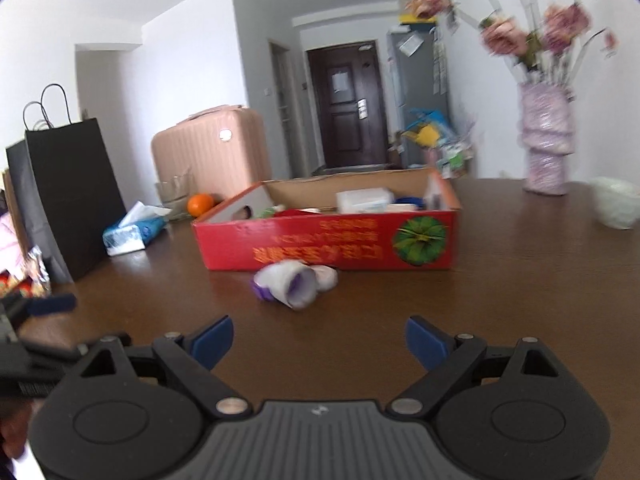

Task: Organize rigid objects
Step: 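Grasp the white tape roll with the right gripper while the left gripper grasps the purple cap, then carry the purple cap and tape roll into the red box and release both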

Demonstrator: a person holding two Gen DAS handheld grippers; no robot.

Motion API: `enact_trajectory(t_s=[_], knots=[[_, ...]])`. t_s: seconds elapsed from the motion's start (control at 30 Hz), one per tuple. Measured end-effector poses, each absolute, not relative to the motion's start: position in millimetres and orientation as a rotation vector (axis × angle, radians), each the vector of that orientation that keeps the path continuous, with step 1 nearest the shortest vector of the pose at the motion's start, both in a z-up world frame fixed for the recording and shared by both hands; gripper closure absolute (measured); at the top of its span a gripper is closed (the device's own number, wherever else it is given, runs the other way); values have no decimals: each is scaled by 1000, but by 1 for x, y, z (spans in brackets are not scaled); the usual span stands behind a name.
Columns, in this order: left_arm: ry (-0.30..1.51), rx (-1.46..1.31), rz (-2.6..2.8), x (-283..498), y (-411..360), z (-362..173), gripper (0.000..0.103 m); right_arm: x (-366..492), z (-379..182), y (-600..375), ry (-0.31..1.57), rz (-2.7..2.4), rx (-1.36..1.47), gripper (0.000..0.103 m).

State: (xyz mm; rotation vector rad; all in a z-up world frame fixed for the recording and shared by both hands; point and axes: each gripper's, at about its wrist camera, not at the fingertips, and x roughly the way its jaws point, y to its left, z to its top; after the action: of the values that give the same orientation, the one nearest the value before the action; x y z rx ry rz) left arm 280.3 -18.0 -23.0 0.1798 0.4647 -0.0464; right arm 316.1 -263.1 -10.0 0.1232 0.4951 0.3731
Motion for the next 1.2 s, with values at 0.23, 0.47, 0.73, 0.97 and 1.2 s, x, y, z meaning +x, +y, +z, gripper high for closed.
enact_trajectory(t_s=[0.23,0.47,0.73,0.97,1.2], knots=[[518,190,-47,311,-7,-26,0,411,-24,-252,579,465,302,15],[543,193,-79,343,-21,-24,0,432,-49,-249,693,515,397,86],[606,201,-260,401,-80,-30,0,393,-29,-281,581,385,243,96],[609,186,-252,425,-106,-39,26,359,-27,-282,566,389,75,96],[706,102,-256,427,-97,-37,49,351,-35,-281,597,404,95,96]])
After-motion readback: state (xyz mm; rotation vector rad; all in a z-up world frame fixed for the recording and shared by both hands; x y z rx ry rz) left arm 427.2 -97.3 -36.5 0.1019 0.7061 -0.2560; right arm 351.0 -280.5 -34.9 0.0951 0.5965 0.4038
